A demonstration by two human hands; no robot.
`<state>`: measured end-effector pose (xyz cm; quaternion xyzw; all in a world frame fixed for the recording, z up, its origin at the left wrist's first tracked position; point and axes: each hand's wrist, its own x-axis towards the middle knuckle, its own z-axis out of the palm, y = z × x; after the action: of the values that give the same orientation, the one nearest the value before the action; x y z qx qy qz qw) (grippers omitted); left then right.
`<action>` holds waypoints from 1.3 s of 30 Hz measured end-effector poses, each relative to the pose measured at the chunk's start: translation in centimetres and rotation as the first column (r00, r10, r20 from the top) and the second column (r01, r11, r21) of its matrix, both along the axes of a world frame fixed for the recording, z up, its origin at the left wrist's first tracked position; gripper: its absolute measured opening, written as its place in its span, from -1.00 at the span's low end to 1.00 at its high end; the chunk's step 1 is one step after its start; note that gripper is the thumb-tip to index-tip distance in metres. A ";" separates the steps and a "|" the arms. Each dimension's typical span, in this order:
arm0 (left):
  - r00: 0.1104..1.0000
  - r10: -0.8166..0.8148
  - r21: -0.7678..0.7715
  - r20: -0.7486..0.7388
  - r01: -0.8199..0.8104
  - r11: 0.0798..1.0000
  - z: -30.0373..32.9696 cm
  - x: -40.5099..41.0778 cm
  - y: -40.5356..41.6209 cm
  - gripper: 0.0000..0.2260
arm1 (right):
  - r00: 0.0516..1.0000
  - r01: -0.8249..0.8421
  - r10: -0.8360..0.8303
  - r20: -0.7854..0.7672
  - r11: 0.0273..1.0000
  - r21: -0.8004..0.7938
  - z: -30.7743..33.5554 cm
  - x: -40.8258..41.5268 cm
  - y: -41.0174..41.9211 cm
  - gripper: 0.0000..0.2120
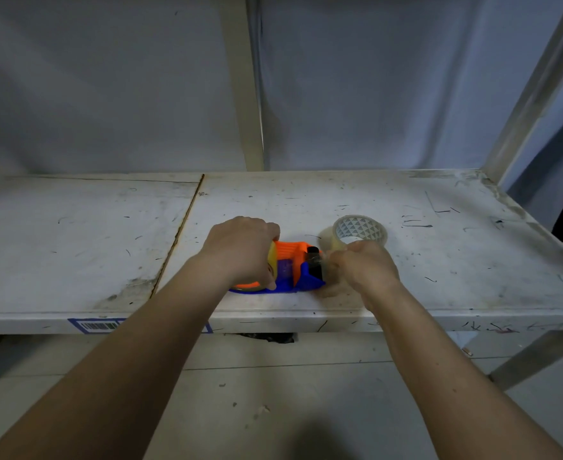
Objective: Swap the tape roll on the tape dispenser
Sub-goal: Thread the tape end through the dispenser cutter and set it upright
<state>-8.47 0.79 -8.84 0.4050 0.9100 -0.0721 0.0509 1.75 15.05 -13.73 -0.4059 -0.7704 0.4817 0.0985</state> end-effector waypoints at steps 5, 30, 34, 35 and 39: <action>1.000 0.004 -0.027 -0.021 -0.005 1.000 0.0 0.2 0.1 -0.36 | 1.000 -0.003 0.002 0.019 0.998 0.063 0.5 0.7 0.6 -0.80; 0.996 0.073 0.014 0.059 -0.074 0.997 0.1 -0.9 -1.0 -0.34 | 0.986 0.166 -0.166 -0.033 0.986 0.014 0.7 2.4 4.0 -0.87; 0.997 0.064 -0.009 0.048 -0.064 0.998 0.5 -0.8 -1.0 -0.35 | 0.985 0.171 -0.171 -0.033 0.985 -0.008 0.5 2.6 4.5 -0.82; 0.997 0.060 -0.011 0.044 -0.060 0.998 0.5 -0.8 -1.0 -0.35 | 0.984 0.176 -0.176 -0.040 0.984 -0.009 0.6 2.6 4.6 -0.82; 0.997 0.058 -0.016 0.046 -0.057 0.998 0.7 -0.8 -0.9 -0.36 | 0.982 0.180 -0.180 -0.052 0.984 -0.003 0.7 2.6 4.7 -0.84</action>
<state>-9.23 -0.15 -8.10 0.3799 0.9193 -0.0679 0.0770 4.36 19.76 -13.06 -0.4611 -0.7281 0.4806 0.1622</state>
